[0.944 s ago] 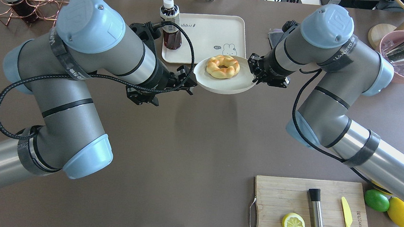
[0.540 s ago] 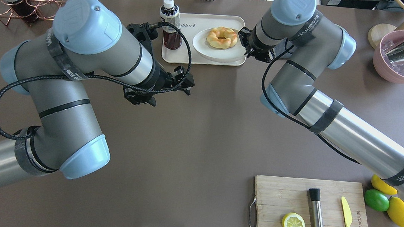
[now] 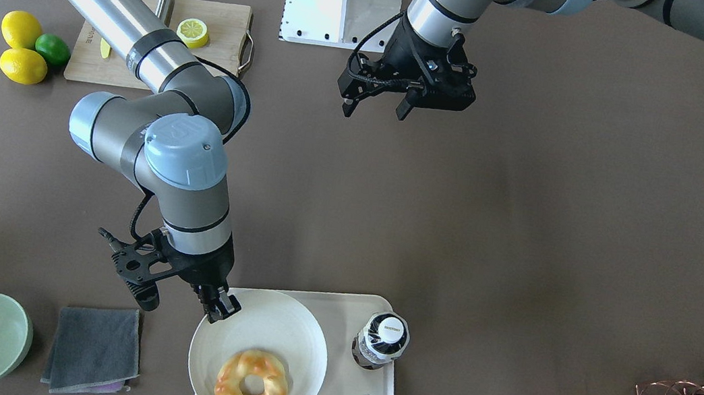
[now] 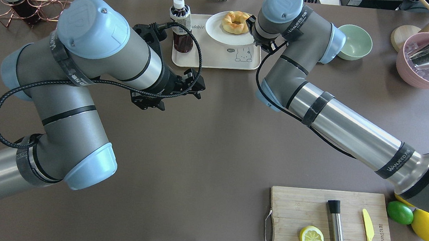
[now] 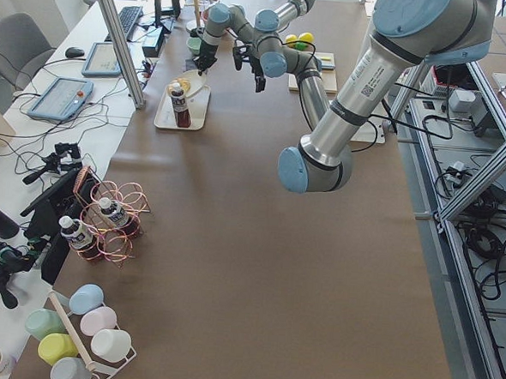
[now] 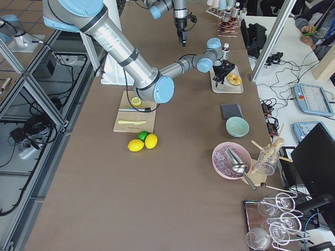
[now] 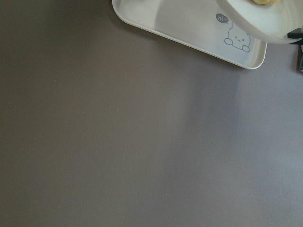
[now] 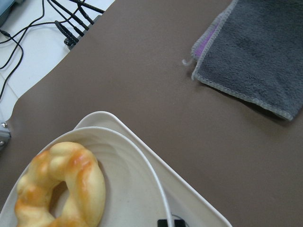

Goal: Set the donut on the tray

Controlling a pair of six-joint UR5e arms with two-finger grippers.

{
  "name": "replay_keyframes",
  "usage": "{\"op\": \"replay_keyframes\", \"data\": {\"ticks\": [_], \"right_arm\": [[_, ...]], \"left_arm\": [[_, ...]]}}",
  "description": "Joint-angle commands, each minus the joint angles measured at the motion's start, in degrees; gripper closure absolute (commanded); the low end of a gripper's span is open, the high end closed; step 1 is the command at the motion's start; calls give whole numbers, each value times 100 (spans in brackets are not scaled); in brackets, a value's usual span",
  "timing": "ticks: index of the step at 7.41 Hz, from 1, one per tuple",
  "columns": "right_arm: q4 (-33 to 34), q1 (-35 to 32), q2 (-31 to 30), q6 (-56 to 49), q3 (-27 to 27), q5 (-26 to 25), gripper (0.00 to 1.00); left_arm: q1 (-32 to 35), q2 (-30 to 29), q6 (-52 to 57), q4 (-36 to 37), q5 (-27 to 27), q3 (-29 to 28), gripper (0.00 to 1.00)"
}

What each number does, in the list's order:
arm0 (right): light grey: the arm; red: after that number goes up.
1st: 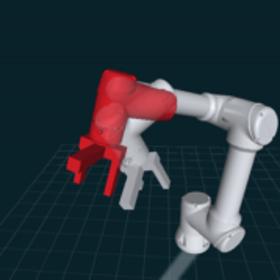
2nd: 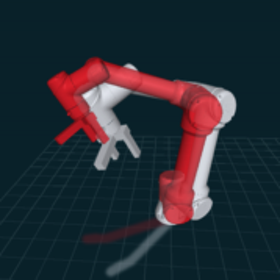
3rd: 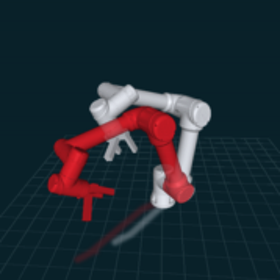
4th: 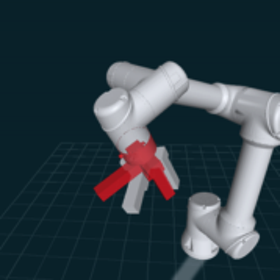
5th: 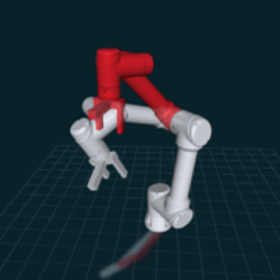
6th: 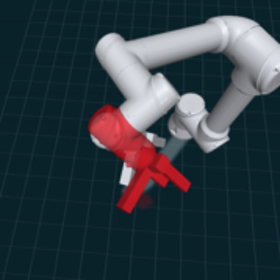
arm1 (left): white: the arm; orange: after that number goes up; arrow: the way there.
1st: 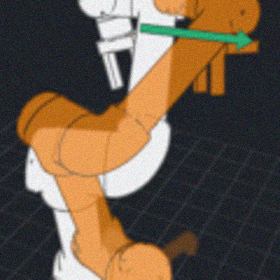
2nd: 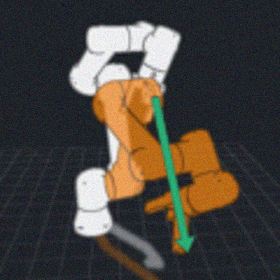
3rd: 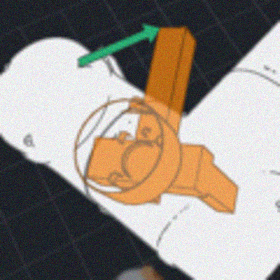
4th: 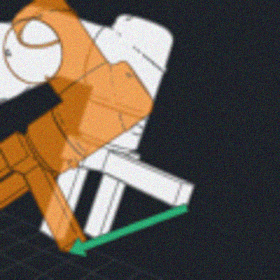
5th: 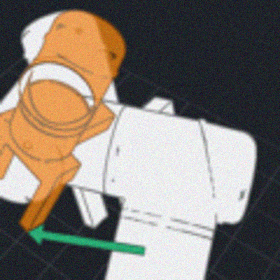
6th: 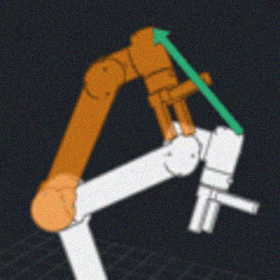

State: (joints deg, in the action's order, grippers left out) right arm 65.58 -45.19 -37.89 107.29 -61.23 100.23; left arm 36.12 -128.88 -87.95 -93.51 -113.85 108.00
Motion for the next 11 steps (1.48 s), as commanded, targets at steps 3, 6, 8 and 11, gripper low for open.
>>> {"op": "replay_keyframes", "data": {"ticks": [3,6,8,11], "right_arm": [[-221,371,273,494,472,-513,82],[-318,179,299,398,419,-453,0],[-300,-111,82,-635,18,240,0],[-133,-1067,-1355,-3360,-1177,1760,0]], "left_arm": [[17,-6,15,8,108,-16,3],[26,3,-20,17,108,19,3],[131,3,-20,43,82,28,2],[404,475,547,228,38,447,2]]}}
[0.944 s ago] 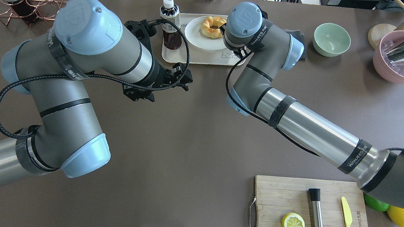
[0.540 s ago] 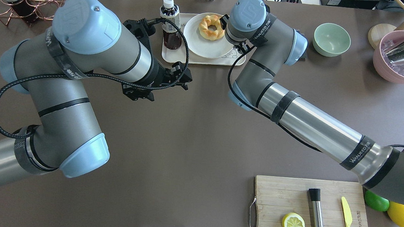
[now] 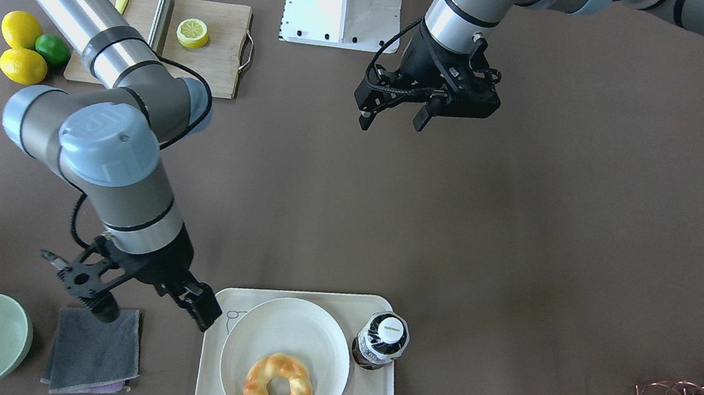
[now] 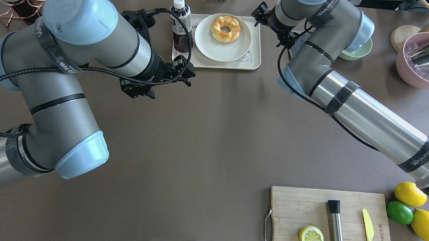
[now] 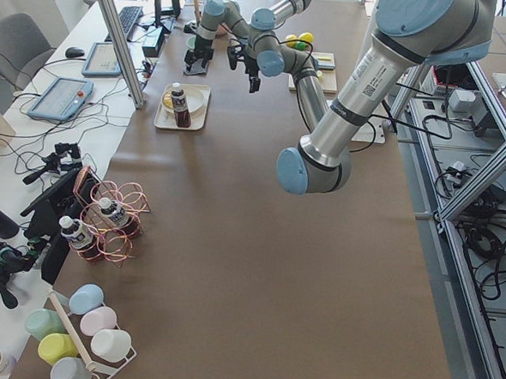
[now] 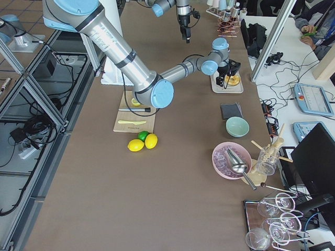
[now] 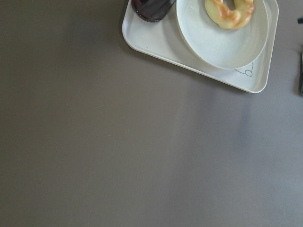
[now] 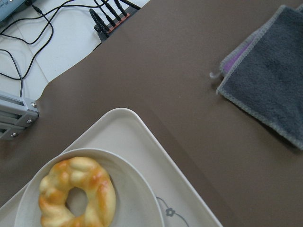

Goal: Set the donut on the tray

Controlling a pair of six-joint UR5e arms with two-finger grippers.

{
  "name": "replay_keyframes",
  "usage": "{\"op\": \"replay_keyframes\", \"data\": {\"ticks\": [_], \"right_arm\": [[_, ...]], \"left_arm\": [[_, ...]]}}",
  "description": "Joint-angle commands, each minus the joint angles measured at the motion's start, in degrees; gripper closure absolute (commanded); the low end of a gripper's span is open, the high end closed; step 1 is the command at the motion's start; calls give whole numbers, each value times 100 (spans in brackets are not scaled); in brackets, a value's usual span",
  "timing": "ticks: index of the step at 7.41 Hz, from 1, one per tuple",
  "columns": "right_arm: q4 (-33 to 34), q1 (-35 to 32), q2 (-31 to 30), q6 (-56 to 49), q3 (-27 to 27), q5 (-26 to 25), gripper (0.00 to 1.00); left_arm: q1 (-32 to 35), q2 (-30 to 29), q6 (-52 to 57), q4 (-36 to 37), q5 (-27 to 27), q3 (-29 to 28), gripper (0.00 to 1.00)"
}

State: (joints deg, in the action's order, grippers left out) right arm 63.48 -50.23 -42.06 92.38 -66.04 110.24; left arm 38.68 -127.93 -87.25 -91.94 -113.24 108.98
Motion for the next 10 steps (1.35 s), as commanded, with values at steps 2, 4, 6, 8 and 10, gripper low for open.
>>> {"op": "replay_keyframes", "data": {"ticks": [2,4,6,8,10], "right_arm": [[42,-1642,-1933,-3779,-1024,1908,0],[86,-2662,-2952,-5625,-1357,2587,0],[86,-3560,-3902,-6946,-1561,3117,0],[138,-3914,-4475,-8141,-1527,3135,0],[1195,-4020,-4618,-9441,-1570,2769,0]], "left_arm": [[410,1110,1487,106,-101,641,2],[1103,1585,2891,430,-496,668,3],[1815,2461,4690,379,-1004,790,2],[2903,3289,6520,370,-1750,774,3],[3546,3896,7525,370,-1904,773,2]]}}
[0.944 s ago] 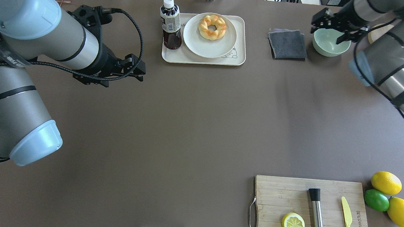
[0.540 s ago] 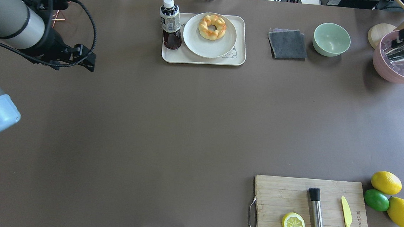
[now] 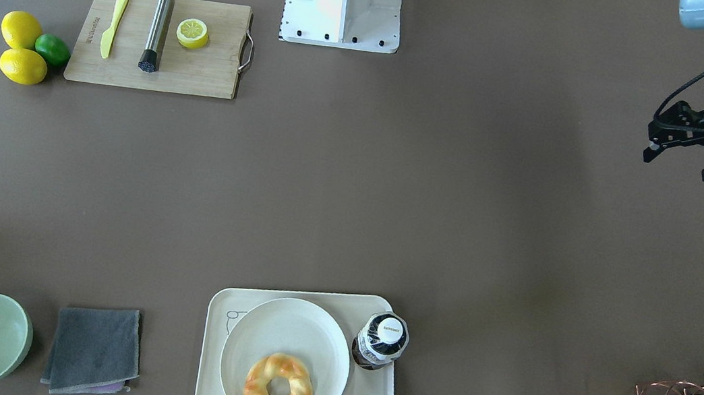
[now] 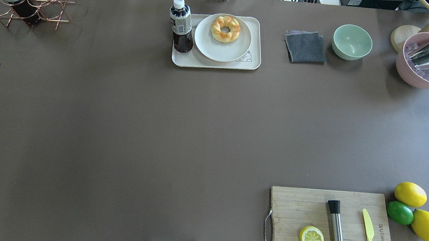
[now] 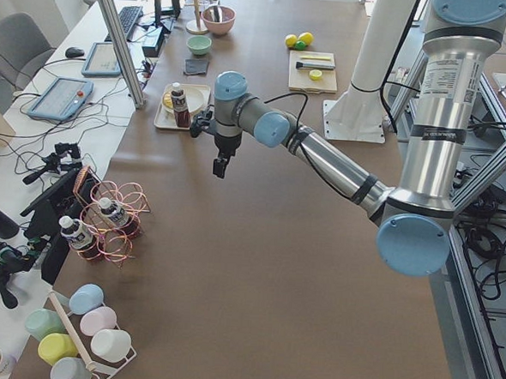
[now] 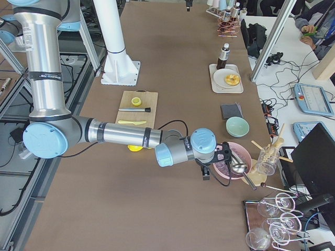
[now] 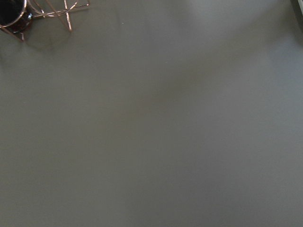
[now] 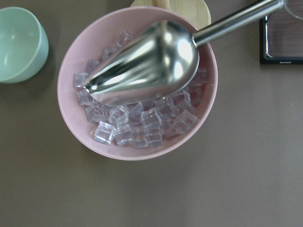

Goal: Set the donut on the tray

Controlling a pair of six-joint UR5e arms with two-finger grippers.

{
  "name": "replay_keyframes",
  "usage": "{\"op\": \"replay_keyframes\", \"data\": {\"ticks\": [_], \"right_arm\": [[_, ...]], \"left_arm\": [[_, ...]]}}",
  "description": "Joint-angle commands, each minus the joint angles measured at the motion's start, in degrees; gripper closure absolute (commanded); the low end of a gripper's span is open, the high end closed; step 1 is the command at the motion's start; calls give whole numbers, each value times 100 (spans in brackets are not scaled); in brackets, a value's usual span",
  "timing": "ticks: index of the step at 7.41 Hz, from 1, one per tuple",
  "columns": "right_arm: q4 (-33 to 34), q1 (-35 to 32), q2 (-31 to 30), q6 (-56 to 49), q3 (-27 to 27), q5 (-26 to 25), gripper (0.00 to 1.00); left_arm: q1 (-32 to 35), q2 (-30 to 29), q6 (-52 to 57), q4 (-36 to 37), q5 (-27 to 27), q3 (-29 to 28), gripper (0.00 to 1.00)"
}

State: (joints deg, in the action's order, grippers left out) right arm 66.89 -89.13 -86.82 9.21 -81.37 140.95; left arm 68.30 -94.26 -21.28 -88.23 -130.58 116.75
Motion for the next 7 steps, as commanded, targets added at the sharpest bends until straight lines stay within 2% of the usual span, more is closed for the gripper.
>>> {"op": "replay_keyframes", "data": {"ticks": [1,2,3,5,7], "right_arm": [[1487,-314,-90,-1924,-89,-688,0],[2224,-376,136,-2489,-264,-822,0],[2954,-542,191,-2599,-727,-859,0],[3198,-702,-185,-2591,-1537,-850,0],[3172,-693,-230,-2504,-1654,-859,0]], "left_arm": [[754,688,1107,-1,-170,15,2],[868,846,1274,-1,-170,-11,2],[1026,1100,1658,-1,-170,-55,2],[1352,1549,1758,-10,-126,-239,2],[1703,1656,1855,-10,-161,-573,2]]}}
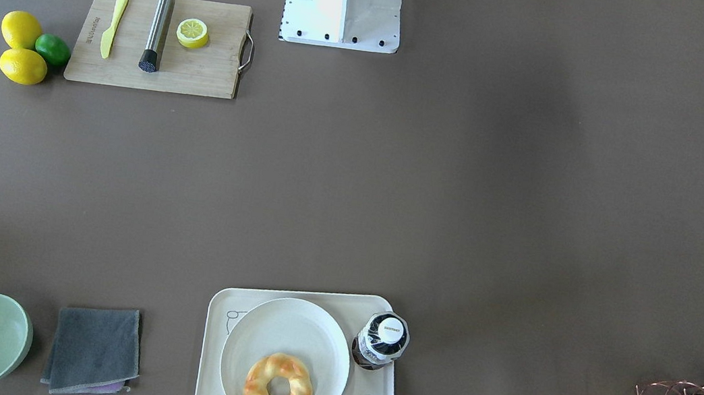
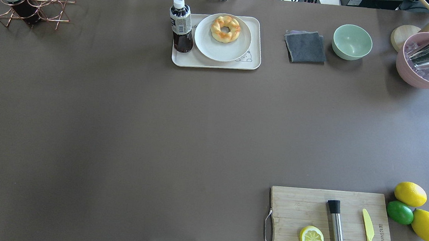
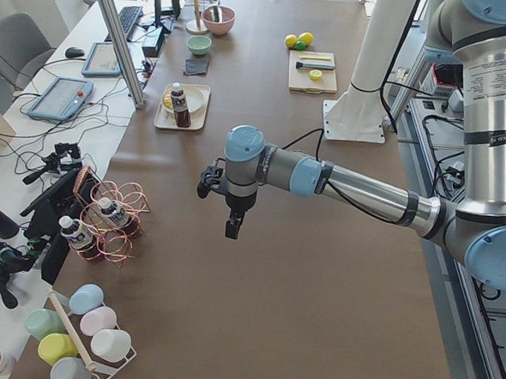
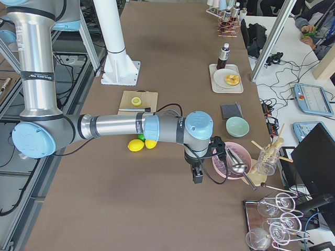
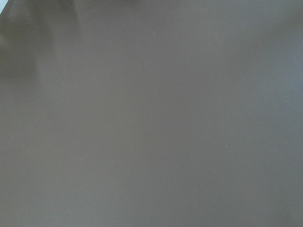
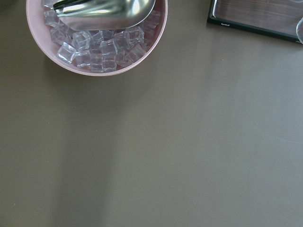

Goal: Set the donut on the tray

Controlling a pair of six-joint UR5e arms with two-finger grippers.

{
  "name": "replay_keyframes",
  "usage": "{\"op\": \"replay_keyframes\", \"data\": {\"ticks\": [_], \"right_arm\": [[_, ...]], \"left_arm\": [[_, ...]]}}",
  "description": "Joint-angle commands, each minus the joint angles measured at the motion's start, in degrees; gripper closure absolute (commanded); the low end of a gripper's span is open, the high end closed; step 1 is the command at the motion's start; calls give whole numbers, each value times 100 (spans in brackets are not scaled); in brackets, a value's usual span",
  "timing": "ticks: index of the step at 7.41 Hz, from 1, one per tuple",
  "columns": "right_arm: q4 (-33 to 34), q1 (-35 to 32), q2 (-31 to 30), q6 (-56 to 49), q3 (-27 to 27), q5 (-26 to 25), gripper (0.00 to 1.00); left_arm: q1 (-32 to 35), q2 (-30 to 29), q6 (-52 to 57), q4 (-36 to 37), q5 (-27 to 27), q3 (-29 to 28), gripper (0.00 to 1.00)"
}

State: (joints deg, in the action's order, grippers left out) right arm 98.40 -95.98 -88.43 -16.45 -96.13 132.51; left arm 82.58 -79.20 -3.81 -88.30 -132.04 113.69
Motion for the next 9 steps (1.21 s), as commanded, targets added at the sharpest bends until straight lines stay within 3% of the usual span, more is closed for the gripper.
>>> {"op": "replay_keyframes", "data": {"ticks": [1,2,7,9], "right_arm": [[30,-18,-87,229,-222,3,0],[-13,-18,-96,291,-248,-14,0],[-13,-254,-342,371,-283,170,0],[-196,-308,-762,327,-738,101,0]], "left_arm": [[433,350,448,-29,-32,-321,2],[739,361,434,-3,-32,-286,2],[839,239,452,-64,-23,-216,2],[987,326,469,-205,38,-207,2]]}}
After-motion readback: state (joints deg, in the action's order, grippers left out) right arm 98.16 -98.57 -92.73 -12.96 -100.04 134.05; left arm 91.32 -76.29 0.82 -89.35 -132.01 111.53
